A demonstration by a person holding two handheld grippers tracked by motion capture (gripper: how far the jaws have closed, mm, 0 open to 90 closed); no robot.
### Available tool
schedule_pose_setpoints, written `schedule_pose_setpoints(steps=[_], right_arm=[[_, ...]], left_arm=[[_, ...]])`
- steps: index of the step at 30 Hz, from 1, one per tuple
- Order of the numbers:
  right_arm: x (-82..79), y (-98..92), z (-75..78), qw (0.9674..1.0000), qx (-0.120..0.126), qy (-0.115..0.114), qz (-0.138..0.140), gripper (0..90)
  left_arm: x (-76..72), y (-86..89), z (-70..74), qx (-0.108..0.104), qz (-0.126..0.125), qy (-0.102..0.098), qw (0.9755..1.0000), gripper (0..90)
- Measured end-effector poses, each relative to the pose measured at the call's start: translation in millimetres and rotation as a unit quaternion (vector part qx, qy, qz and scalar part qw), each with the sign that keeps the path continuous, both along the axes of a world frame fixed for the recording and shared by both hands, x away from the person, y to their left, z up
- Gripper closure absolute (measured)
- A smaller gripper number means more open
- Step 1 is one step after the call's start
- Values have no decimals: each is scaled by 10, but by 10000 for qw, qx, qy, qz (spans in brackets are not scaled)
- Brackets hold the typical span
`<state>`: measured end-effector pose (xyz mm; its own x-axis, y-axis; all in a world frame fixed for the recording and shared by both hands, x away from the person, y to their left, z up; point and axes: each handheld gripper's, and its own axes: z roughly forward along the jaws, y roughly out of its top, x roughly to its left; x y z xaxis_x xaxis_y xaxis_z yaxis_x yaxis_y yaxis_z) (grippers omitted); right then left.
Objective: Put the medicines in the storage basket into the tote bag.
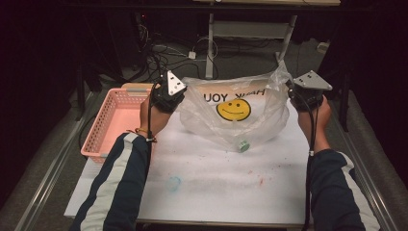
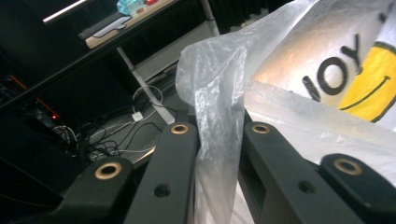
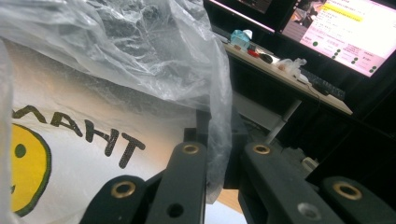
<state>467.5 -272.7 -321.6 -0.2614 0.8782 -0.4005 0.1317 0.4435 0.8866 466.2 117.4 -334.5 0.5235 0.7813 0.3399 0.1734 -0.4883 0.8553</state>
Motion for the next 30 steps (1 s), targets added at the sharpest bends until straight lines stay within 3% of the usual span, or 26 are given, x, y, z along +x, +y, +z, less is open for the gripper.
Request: schedule_pose_setpoints(steps=[6, 15, 30], right_arm=[[83, 29, 131, 9999, -44, -63, -82, 900], [83, 62, 403, 9995, 59, -293, -95, 900], [64, 83, 520, 9994, 149, -314, -94, 900]], left_arm=[[118, -26, 56, 33, 137, -79, 9999, 849], [180, -3, 315, 6, 226, -255, 9994, 849], [208, -12, 305, -33, 282, -255, 9993, 821]])
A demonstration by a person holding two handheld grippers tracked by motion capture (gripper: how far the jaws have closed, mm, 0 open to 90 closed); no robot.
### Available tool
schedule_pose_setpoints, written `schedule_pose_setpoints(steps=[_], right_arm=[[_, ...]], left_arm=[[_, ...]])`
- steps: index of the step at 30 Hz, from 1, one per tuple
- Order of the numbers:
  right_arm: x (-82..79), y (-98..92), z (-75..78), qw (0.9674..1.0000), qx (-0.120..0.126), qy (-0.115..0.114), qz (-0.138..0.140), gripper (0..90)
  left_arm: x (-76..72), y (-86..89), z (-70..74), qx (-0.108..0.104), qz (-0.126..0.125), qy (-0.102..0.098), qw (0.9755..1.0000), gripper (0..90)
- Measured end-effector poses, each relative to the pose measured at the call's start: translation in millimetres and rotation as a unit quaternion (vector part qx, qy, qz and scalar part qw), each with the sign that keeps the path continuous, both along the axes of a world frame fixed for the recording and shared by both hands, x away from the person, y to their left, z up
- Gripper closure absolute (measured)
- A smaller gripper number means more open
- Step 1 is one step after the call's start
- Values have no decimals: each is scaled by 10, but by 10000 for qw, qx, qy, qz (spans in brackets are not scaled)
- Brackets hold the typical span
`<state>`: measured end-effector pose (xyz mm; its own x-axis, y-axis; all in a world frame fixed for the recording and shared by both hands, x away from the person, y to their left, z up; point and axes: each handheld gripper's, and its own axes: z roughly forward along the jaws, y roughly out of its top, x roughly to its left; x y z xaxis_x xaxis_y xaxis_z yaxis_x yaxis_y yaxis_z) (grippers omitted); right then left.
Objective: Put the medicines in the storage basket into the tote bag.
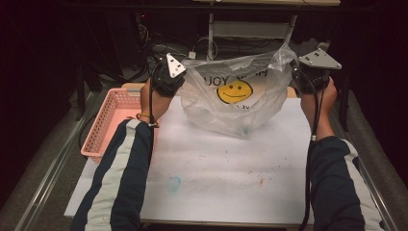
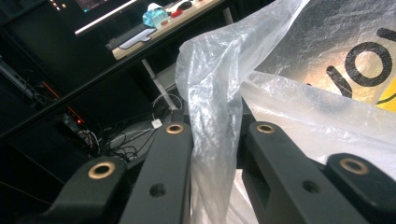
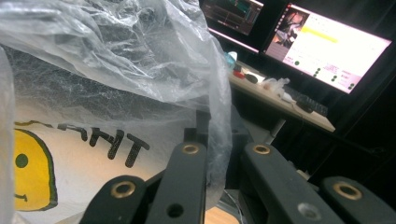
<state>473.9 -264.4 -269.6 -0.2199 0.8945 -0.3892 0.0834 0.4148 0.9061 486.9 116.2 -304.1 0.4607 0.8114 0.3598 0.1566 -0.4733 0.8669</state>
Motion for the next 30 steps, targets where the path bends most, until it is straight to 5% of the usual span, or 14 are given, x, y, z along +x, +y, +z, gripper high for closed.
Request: schedule_pose_setpoints(steps=[8, 14, 18, 25, 30], right_arm=[[-35, -67, -58, 9999, 102, 78, 49, 900], [-70, -85, 25, 9999, 120, -25, 49, 900], [-87, -70, 98, 9997, 191, -130, 48, 900], [-101, -63, 77, 9996, 230, -153, 51, 900], [-150, -64, 203, 9994, 208, -274, 70, 900]], left_arm=[[-61, -4, 62, 13, -108, -99, 9999, 829], [-77, -3, 262, 147, -70, -305, 9994, 849], [-90, 5, 385, 26, -87, -416, 9991, 849], [-104, 31, 401, -20, -114, -429, 9990, 848], [-191, 16, 581, -52, -161, -653, 9977, 849]])
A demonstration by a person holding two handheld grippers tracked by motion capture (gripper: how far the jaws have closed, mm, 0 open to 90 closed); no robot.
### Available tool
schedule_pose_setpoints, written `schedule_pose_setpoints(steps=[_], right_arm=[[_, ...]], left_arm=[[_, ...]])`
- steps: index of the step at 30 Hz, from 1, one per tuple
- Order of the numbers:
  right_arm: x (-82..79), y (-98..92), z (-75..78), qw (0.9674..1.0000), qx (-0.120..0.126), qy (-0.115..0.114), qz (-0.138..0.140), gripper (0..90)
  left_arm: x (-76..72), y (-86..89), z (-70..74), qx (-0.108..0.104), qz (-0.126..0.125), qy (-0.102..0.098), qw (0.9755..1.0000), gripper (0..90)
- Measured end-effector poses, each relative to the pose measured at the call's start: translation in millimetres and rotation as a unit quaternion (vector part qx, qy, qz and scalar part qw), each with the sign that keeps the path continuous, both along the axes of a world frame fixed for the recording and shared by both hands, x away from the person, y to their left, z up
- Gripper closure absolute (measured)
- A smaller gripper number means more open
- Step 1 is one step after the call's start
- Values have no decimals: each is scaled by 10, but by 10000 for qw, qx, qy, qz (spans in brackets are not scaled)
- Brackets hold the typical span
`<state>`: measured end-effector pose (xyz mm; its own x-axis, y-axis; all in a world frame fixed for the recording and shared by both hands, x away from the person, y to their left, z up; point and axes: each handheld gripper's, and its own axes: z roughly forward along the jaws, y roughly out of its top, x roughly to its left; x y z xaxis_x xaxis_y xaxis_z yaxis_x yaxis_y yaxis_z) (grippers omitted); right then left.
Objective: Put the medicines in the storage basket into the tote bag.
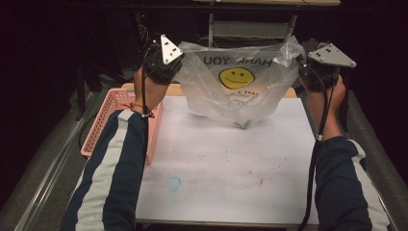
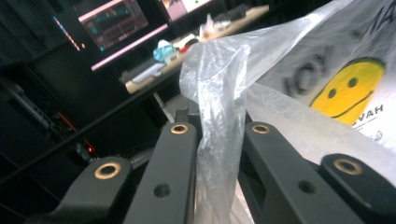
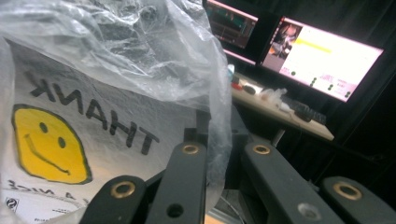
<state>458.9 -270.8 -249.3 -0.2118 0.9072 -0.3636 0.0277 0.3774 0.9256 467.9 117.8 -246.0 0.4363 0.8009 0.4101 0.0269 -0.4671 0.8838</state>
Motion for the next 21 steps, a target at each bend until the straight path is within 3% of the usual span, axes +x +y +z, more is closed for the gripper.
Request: schedule_pose_setpoints(steps=[5, 10, 13, 15, 18, 21], right_arm=[[-56, 13, 35, 10000, 38, -86, 25, 900], [-63, -3, -110, 9999, 100, 24, 102, 900], [-67, -15, -184, 9998, 91, 85, 127, 900], [-61, -25, -216, 9997, 111, 134, 145, 900], [-65, -35, -185, 9998, 70, 119, 121, 900], [-119, -44, -58, 9998, 143, -14, 132, 900]], left_arm=[[-59, -23, -18, -32, -72, -32, 10000, 816], [-86, -12, -199, -57, -154, 93, 9998, 814], [-91, 3, -305, -46, -178, 186, 9997, 730], [-100, 13, -339, -81, -238, 207, 9995, 728], [-135, 23, -277, -117, -297, 116, 9994, 739], [-199, 38, -133, -214, -339, -44, 9992, 789]])
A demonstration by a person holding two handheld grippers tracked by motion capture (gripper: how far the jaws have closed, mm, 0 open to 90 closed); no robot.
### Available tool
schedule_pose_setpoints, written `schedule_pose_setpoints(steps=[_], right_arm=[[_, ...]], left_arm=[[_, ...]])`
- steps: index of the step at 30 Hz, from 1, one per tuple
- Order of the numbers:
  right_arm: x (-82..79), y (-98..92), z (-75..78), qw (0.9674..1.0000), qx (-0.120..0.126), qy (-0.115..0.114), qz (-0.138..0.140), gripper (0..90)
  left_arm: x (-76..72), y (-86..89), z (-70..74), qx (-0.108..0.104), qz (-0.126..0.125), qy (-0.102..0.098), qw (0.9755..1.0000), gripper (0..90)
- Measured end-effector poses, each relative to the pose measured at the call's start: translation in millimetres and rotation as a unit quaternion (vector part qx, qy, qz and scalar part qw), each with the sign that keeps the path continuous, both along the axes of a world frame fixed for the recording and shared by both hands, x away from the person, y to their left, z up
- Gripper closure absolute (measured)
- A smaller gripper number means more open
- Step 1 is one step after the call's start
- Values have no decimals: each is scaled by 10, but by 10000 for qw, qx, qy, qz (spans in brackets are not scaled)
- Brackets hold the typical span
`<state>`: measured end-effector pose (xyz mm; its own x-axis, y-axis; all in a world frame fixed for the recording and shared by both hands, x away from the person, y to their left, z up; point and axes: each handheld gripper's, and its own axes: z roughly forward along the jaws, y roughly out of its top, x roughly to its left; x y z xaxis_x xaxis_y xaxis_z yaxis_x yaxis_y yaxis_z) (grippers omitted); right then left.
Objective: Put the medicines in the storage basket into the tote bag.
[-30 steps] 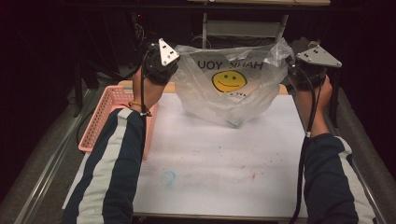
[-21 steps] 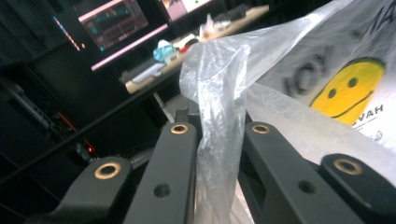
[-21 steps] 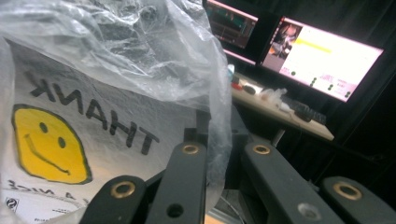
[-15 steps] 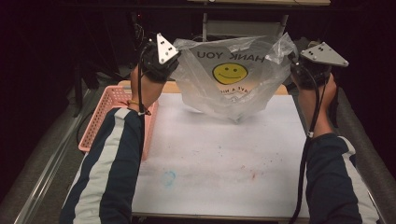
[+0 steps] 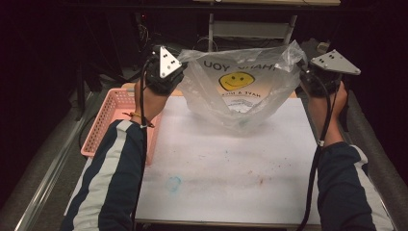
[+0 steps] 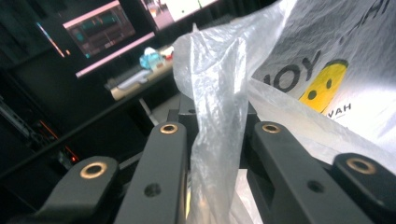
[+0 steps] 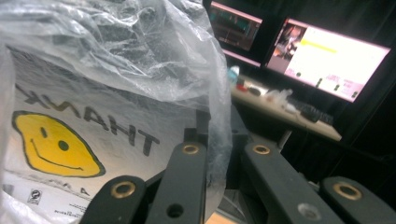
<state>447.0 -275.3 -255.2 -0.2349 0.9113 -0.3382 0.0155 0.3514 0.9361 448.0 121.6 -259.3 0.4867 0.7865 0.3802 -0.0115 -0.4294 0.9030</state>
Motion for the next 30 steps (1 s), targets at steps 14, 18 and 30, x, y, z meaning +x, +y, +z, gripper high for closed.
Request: schedule_pose_setpoints(steps=[14, 18, 30], right_arm=[[-307, -11, 428, 9992, -1, -371, 145, 900], [-198, 21, 247, 9997, -162, -157, 122, 900], [-246, -23, -126, 9977, 63, 224, 634, 716]], left_arm=[[-205, -5, 292, -96, -112, -300, 9994, 825], [-124, -16, 128, -83, -87, -98, 9999, 778], [-139, 58, -225, -198, -365, 413, 9983, 352]])
